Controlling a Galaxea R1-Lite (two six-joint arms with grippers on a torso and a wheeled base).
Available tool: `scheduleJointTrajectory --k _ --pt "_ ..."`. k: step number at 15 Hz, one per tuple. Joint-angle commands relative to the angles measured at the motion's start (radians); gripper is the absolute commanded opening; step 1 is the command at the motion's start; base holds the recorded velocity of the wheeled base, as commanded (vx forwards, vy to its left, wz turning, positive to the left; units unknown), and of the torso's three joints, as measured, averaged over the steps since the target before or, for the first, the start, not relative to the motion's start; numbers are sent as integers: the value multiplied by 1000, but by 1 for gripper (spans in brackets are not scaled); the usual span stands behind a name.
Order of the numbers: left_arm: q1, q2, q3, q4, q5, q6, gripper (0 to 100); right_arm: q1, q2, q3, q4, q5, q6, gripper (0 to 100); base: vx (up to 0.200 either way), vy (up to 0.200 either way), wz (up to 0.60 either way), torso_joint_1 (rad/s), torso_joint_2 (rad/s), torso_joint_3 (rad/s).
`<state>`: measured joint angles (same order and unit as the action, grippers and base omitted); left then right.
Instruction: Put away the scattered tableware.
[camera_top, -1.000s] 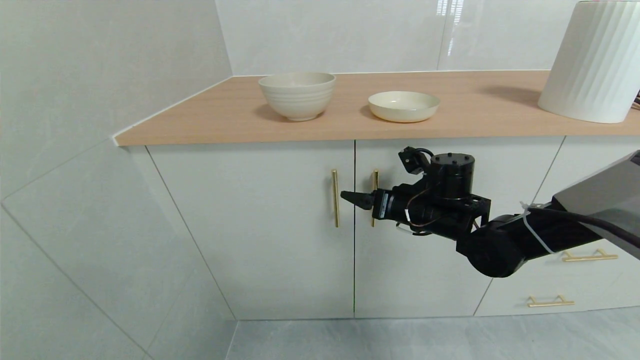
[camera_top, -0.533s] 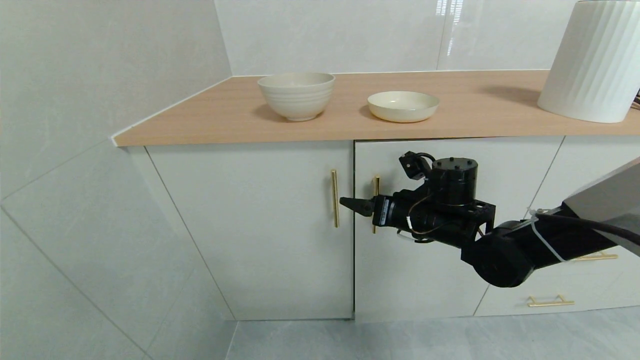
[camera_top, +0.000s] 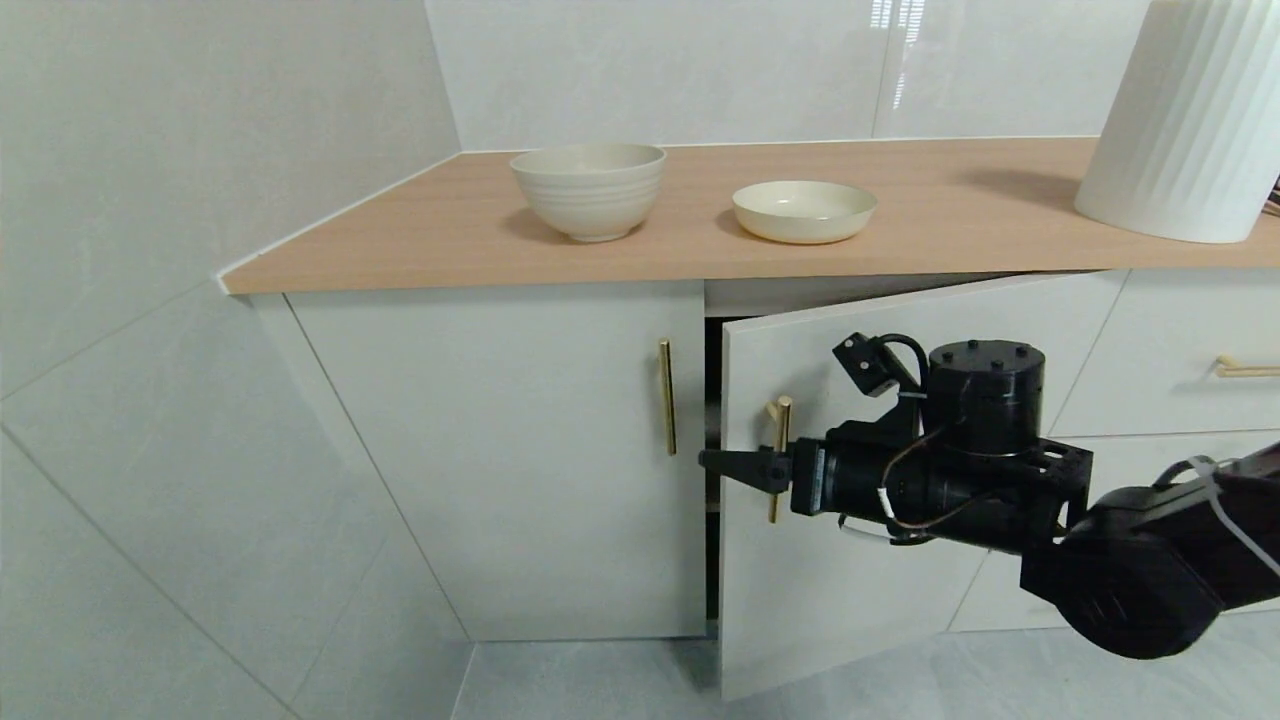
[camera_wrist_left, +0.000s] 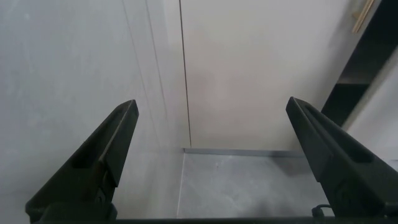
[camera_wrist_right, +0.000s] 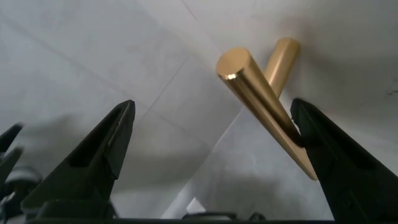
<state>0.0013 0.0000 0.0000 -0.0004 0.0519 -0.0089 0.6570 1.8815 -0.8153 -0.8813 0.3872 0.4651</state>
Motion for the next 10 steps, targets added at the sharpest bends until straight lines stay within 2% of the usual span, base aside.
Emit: scheduleJointTrajectory --k 1,3,5,7,8,9,10 --pt "0 0 0 -1 0 0 100 26 -82 99 -73 21 -3 100 0 0 0 0 0 0" --pt "0 0 0 -1 0 3 100 46 -117 171 -140 24 -5 100 0 0 0 0 0 0" --pt "0 0 0 0 0 20 100 62 -140 209 -148 24 -3 100 0 0 0 0 0 0" --pt "0 0 0 -1 -1 23 100 105 -179 268 -150 22 -2 100 0 0 0 0 0 0" --pt "0 0 0 0 -7 43 100 118 -190 283 -153 22 -3 100 0 0 0 0 0 0" --pt "0 0 0 -3 -20 81 100 124 -193 295 -159 22 -3 100 0 0 0 0 0 0" --pt "0 0 -21 -1 -67 87 100 127 -193 308 -168 22 -5 100 0 0 0 0 0 0"
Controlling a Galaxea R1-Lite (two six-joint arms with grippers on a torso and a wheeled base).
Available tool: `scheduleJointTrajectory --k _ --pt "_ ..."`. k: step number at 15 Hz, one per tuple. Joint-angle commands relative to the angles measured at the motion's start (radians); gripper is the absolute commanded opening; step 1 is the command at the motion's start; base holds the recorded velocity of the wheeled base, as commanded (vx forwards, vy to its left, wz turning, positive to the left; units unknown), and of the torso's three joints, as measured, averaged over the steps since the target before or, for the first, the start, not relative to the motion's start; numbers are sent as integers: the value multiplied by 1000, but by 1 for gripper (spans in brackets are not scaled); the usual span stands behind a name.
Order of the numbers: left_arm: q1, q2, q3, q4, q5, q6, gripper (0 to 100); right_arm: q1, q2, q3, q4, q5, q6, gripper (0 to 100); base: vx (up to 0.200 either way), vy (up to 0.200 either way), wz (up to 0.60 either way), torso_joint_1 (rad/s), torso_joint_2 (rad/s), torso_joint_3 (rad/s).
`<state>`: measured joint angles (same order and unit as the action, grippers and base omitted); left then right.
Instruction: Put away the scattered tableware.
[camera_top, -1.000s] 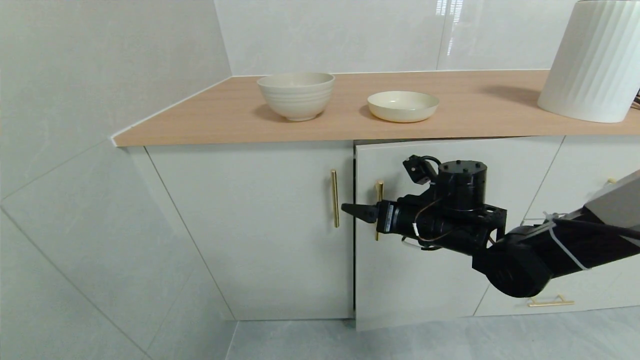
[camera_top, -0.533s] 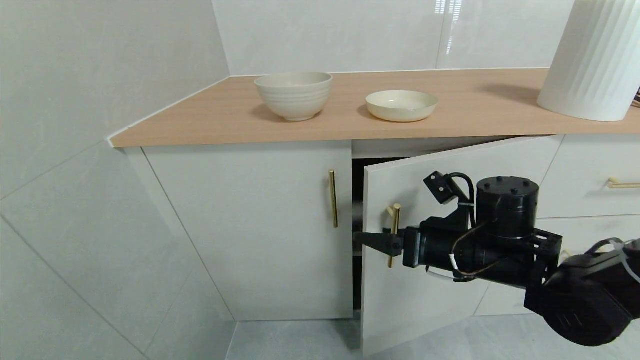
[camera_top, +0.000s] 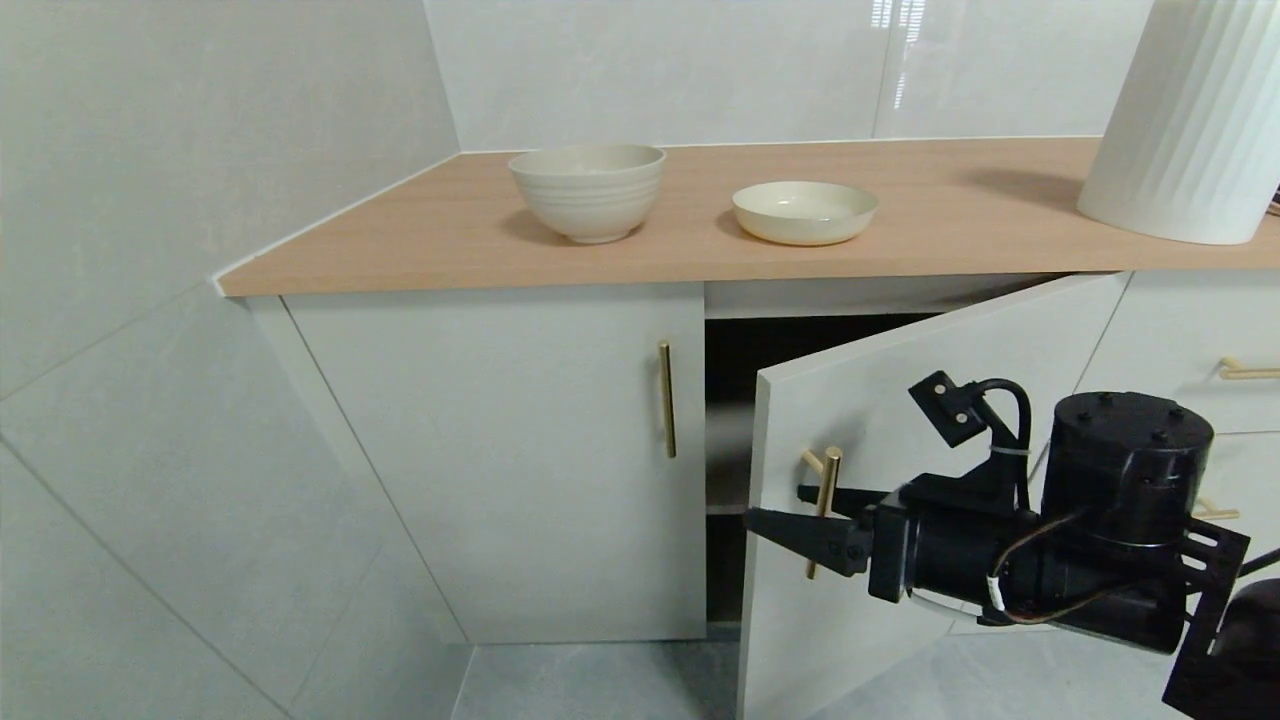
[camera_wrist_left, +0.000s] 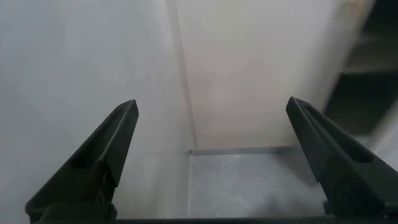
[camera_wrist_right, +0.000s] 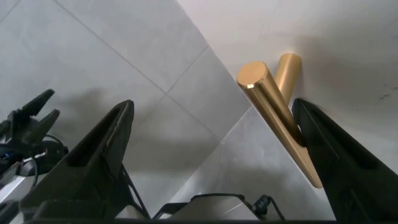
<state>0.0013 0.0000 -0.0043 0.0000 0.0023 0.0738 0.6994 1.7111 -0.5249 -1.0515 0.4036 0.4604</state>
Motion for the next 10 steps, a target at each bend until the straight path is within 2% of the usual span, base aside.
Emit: scheduleJointTrajectory --k 1,2,3,4,6,7,8,9,10 --pt "0 9 -65 6 -65 0 100 85 -21 25 -5 6 1 100 0 0 0 0 0 0" --pt "-1 100 -161 48 -162 -11 100 85 -19 39 -15 6 0 100 0 0 0 0 0 0" --pt "-1 206 -237 72 -234 -12 100 85 -21 49 -15 6 0 100 0 0 0 0 0 0" --pt "-3 296 -281 71 -305 -3 100 85 -22 65 -15 6 0 100 0 0 0 0 0 0" --pt "-4 525 -407 69 -505 18 100 85 -22 79 -15 6 -2 100 0 0 0 0 0 0" --pt "-4 581 -431 67 -538 21 100 85 -24 79 -16 6 -2 100 0 0 0 0 0 0" --pt "-4 581 -431 67 -538 21 100 85 -24 79 -16 6 -2 100 0 0 0 0 0 0" --pt "-37 758 -505 64 -608 47 100 85 -24 75 -27 6 -2 100 0 0 0 0 0 0" --pt "-101 876 -534 32 -616 52 100 85 -21 79 -42 6 -2 100 0 0 0 0 0 0"
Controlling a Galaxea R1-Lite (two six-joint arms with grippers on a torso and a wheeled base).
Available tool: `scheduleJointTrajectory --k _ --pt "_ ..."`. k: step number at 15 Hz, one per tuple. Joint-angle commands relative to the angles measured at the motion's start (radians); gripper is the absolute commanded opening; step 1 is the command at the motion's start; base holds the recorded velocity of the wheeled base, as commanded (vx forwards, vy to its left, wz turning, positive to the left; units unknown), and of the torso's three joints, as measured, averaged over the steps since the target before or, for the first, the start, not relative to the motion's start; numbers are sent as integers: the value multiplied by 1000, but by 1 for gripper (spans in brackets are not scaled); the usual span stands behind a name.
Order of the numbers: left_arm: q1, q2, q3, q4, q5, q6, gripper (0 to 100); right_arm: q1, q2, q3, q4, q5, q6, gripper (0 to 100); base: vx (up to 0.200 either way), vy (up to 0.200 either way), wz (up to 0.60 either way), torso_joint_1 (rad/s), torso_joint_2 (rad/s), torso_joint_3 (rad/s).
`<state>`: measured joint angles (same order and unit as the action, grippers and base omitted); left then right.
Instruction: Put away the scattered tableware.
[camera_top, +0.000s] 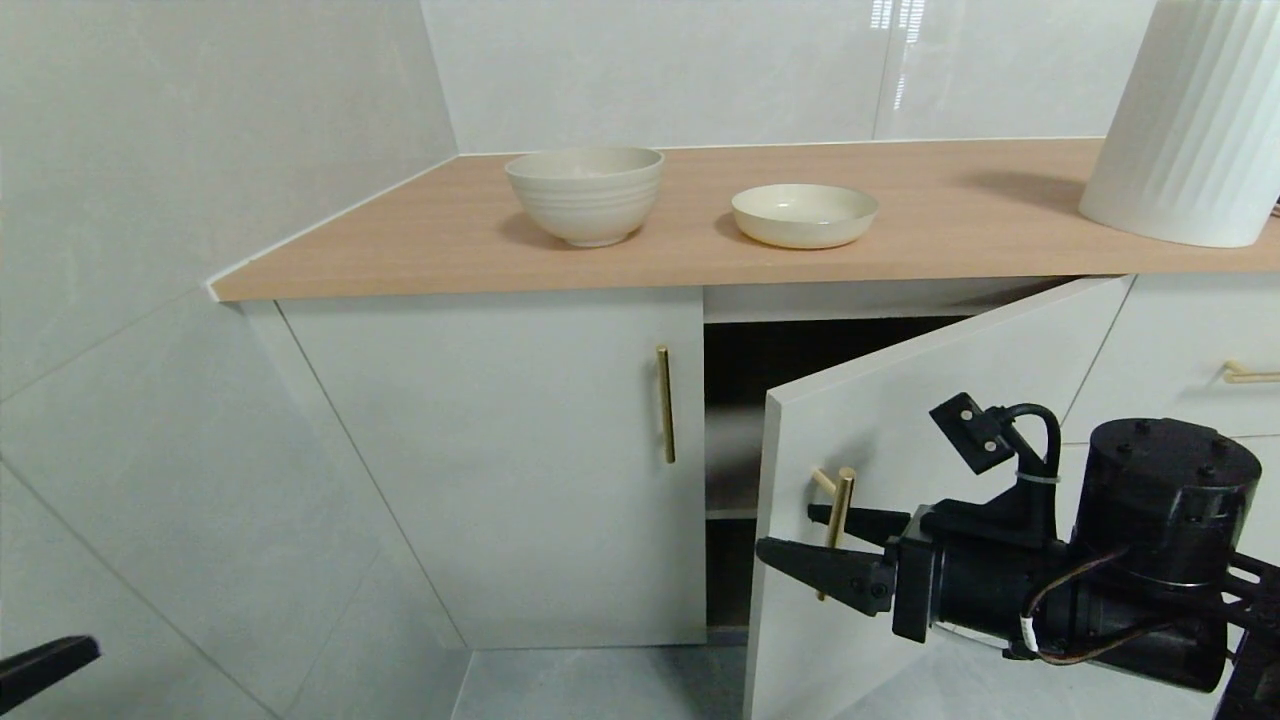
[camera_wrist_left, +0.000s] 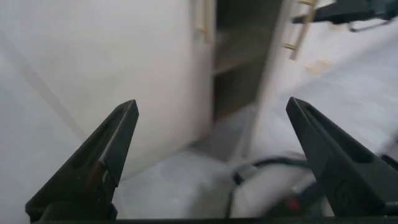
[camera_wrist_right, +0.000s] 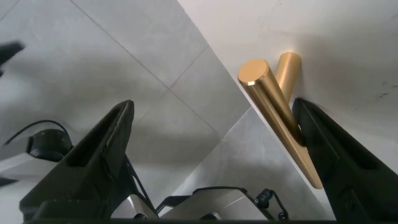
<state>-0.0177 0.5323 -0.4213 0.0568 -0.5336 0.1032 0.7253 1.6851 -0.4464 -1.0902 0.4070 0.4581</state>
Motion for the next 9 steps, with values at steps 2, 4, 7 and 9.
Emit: scheduleJointTrajectory --k 2,4,7,9 --pt "-188 552 -126 -134 -58 16 0 59 8 2 -4 3 1 100 0 0 0 0 0 0" --pt "-239 663 -126 -212 -37 16 0 59 11 6 -4 3 -1 100 0 0 0 0 0 0" --pt "-321 925 -134 -450 11 -26 0 59 11 8 -4 3 -1 100 0 0 0 0 0 0" --pt "-375 1046 -136 -604 40 -140 0 59 15 8 -4 3 -1 100 0 0 0 0 0 0"
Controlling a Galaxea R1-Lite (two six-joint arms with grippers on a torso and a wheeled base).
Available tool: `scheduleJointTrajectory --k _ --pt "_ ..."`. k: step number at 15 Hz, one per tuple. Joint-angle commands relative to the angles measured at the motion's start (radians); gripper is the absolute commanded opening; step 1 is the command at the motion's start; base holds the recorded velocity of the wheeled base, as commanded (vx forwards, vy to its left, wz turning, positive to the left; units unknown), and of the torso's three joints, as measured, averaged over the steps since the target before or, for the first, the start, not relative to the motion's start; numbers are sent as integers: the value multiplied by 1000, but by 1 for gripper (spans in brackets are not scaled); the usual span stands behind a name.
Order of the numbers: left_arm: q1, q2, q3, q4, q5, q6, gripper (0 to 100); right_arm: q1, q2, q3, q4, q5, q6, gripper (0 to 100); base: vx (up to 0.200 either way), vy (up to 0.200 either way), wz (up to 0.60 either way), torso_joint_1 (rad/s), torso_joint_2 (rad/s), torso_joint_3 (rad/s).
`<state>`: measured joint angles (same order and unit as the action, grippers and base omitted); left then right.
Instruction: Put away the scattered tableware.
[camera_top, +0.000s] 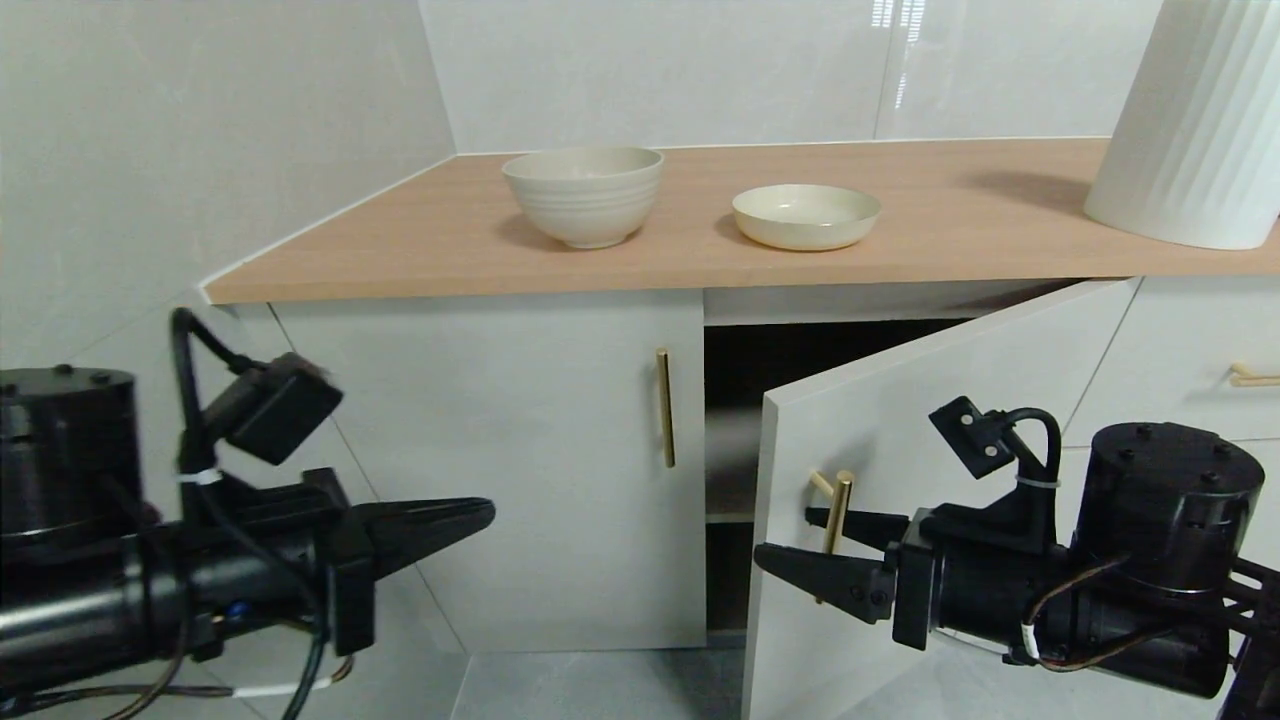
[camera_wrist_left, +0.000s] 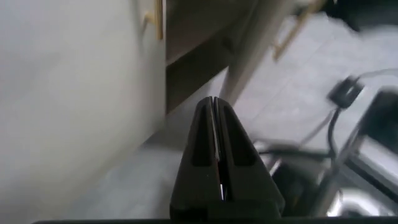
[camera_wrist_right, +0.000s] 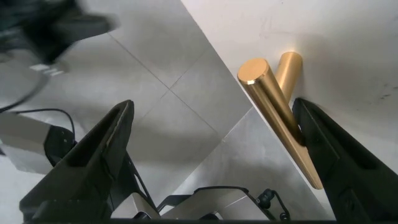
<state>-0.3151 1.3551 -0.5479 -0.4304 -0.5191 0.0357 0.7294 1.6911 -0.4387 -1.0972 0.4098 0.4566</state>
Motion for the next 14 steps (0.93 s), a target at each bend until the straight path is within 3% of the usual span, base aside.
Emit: scheduleJointTrajectory --k 1,2,3,4,5,7,11,14 --pt "-111 268 -7 -191 25 -143 0 55 12 2 4 0 -1 100 0 0 0 0 0 0" --pt "-145 317 -6 -281 27 -224 0 55 12 2 2 0 -1 100 0 0 0 0 0 0" --pt "-171 354 -6 -358 27 -278 0 53 12 5 2 0 -1 100 0 0 0 0 0 0" --pt "-199 395 -9 -441 24 -329 0 53 12 9 2 0 -4 100 0 0 0 0 0 0" --pt "-225 437 -15 -493 19 -355 0 53 12 9 2 0 -6 100 0 0 0 0 0 0" --pt "-269 532 -64 -524 27 -367 0 53 12 9 2 0 -6 100 0 0 0 0 0 0" --pt "-291 630 -198 -527 25 -422 0 51 7 9 2 -2 -6 100 0 0 0 0 0 0" --pt "-309 676 -261 -528 27 -439 0 47 10 9 2 -2 -6 100 0 0 0 0 0 0"
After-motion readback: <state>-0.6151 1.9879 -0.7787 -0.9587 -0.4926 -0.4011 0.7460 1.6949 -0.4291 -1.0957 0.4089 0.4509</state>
